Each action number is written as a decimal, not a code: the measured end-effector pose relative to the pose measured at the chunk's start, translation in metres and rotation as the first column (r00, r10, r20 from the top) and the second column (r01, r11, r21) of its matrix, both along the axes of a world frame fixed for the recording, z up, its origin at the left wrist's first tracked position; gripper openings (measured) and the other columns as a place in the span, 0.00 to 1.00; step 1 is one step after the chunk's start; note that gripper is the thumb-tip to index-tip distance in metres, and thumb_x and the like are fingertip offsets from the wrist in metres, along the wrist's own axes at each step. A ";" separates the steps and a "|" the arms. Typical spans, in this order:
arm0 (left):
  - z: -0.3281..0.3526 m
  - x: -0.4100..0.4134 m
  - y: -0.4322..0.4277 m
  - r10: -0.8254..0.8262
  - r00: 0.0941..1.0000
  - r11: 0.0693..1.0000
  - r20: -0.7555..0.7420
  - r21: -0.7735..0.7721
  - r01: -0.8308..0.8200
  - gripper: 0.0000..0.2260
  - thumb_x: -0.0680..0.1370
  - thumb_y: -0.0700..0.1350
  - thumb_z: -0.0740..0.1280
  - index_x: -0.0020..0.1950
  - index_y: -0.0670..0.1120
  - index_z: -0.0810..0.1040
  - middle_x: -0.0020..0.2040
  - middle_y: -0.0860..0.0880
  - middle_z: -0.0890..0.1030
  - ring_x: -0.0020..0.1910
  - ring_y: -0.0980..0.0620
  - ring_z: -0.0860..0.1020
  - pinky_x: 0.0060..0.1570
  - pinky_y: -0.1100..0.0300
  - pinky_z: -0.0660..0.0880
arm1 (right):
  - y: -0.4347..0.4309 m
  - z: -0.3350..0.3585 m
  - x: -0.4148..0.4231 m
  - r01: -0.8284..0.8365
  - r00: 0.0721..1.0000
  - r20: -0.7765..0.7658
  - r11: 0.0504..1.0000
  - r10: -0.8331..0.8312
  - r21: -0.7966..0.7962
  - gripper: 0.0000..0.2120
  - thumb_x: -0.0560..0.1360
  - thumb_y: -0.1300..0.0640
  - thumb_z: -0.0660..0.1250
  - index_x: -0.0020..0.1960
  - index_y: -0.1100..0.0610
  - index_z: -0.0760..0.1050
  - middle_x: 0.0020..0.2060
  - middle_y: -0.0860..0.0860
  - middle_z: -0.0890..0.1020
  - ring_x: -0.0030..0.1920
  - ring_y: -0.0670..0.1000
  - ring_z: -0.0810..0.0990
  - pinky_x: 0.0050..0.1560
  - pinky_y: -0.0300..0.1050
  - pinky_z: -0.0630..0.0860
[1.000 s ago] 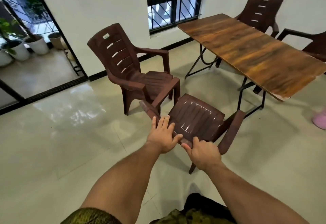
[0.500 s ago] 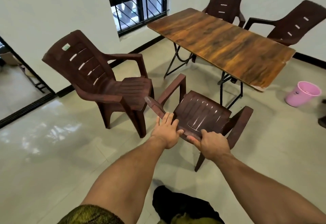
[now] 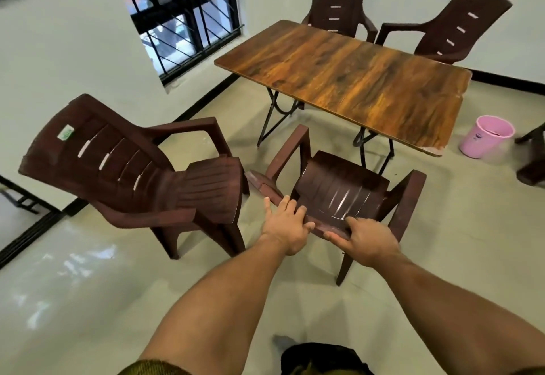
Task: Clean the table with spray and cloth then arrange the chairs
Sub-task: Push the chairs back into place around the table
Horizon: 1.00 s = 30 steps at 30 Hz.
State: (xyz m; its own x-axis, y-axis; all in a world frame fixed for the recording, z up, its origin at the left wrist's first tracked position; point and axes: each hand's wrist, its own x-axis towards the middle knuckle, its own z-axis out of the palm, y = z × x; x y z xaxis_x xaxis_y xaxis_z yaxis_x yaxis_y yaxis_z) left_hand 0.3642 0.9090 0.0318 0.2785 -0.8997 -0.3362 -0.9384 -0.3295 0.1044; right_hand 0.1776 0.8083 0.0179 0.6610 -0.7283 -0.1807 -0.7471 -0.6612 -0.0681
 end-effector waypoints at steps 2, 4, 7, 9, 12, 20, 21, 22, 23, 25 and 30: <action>0.002 0.009 -0.002 -0.050 0.999 0.999 -0.004 0.004 0.050 0.26 0.84 0.60 0.46 0.80 0.49 0.60 0.79 0.45 0.60 0.81 0.45 0.50 0.75 0.32 0.38 | 0.000 0.002 0.004 0.000 0.999 -0.036 1.000 0.000 0.013 0.39 0.70 0.19 0.40 0.53 0.47 0.74 0.46 0.47 0.80 0.46 0.49 0.76 0.50 0.49 0.76; 0.003 0.019 -0.001 -0.118 0.993 0.993 -0.014 -0.014 0.118 0.26 0.84 0.60 0.47 0.79 0.50 0.60 0.78 0.45 0.63 0.80 0.45 0.53 0.76 0.33 0.38 | 0.002 0.002 0.005 0.028 0.998 -0.054 1.000 -0.027 0.005 0.40 0.71 0.21 0.38 0.60 0.47 0.74 0.54 0.47 0.80 0.55 0.49 0.75 0.58 0.50 0.71; -0.001 0.039 0.001 -0.210 0.978 0.977 -0.021 -0.040 0.209 0.27 0.84 0.60 0.48 0.81 0.51 0.57 0.80 0.45 0.59 0.81 0.45 0.51 0.77 0.35 0.39 | 0.014 0.008 0.021 0.078 0.996 -0.036 0.997 -0.077 0.006 0.41 0.73 0.24 0.39 0.71 0.47 0.69 0.68 0.49 0.75 0.69 0.51 0.69 0.69 0.53 0.64; -0.003 0.056 0.004 -0.261 0.965 0.965 -0.020 -0.041 0.260 0.28 0.85 0.60 0.48 0.83 0.51 0.52 0.83 0.45 0.51 0.82 0.45 0.46 0.78 0.37 0.39 | 0.028 0.012 0.043 0.101 0.995 -0.020 0.995 -0.101 0.024 0.38 0.77 0.27 0.43 0.77 0.48 0.63 0.75 0.50 0.68 0.75 0.52 0.62 0.74 0.55 0.57; -0.007 0.084 0.013 -0.320 0.947 0.944 -0.010 -0.093 0.318 0.29 0.85 0.60 0.48 0.83 0.51 0.48 0.84 0.46 0.46 0.82 0.47 0.43 0.78 0.38 0.39 | 0.054 0.009 0.083 0.155 0.988 -0.005 0.988 -0.155 0.022 0.37 0.78 0.29 0.43 0.81 0.48 0.54 0.80 0.50 0.57 0.80 0.52 0.52 0.78 0.57 0.48; -0.008 0.230 0.098 -0.428 0.904 0.895 0.024 -0.133 0.427 0.29 0.85 0.59 0.48 0.83 0.49 0.49 0.84 0.46 0.46 0.82 0.47 0.44 0.79 0.42 0.42 | 0.157 0.007 0.235 0.213 0.971 0.113 0.977 -0.210 -0.015 0.35 0.80 0.33 0.43 0.82 0.49 0.46 0.81 0.50 0.45 0.81 0.51 0.42 0.79 0.59 0.42; -0.008 0.253 0.115 -0.418 0.908 0.900 0.024 -0.125 0.417 0.29 0.85 0.59 0.48 0.83 0.49 0.49 0.84 0.46 0.46 0.82 0.48 0.44 0.79 0.42 0.42 | 0.172 0.008 0.260 0.201 0.973 0.120 0.980 -0.198 -0.009 0.35 0.80 0.33 0.43 0.82 0.49 0.47 0.81 0.50 0.45 0.81 0.50 0.42 0.79 0.59 0.42; -0.008 0.272 0.127 -0.406 0.914 0.906 0.025 -0.117 0.406 0.29 0.85 0.59 0.48 0.83 0.49 0.49 0.84 0.46 0.47 0.82 0.48 0.44 0.79 0.42 0.42 | 0.182 0.009 0.279 0.193 0.973 0.125 0.981 -0.192 0.001 0.36 0.80 0.33 0.42 0.82 0.49 0.47 0.81 0.50 0.46 0.81 0.50 0.42 0.79 0.59 0.42; -0.007 0.289 0.140 -0.387 0.922 0.916 0.019 -0.110 0.386 0.29 0.85 0.59 0.48 0.83 0.48 0.50 0.84 0.46 0.47 0.82 0.48 0.43 0.79 0.42 0.42 | 0.192 0.008 0.298 0.185 0.974 0.127 0.983 -0.185 0.008 0.36 0.79 0.32 0.41 0.82 0.49 0.47 0.81 0.50 0.46 0.81 0.51 0.43 0.79 0.59 0.42; -0.004 0.331 0.165 -0.340 0.940 0.936 0.021 -0.092 0.341 0.29 0.85 0.59 0.48 0.83 0.47 0.51 0.83 0.46 0.47 0.82 0.47 0.43 0.79 0.42 0.42 | 0.214 0.008 0.344 0.153 0.978 0.139 0.988 -0.154 0.017 0.37 0.78 0.32 0.40 0.82 0.49 0.49 0.81 0.51 0.48 0.81 0.51 0.44 0.79 0.60 0.43; -0.001 0.430 0.209 -0.190 0.981 0.981 0.048 -0.035 0.192 0.29 0.85 0.58 0.48 0.83 0.47 0.50 0.84 0.46 0.46 0.82 0.47 0.42 0.79 0.42 0.41 | 0.251 0.009 0.447 0.024 0.988 0.149 0.997 -0.036 0.077 0.35 0.80 0.33 0.42 0.82 0.50 0.49 0.81 0.51 0.47 0.81 0.51 0.44 0.78 0.58 0.42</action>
State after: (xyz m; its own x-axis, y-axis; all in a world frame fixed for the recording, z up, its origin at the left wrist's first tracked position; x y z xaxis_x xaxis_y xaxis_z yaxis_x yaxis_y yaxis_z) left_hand 0.7944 1.1183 0.0307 0.1140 -0.9499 -0.2912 -0.9876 -0.1403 0.0710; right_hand 0.6249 1.0590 0.0265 0.6627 -0.7364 -0.1362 -0.7442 -0.6273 -0.2294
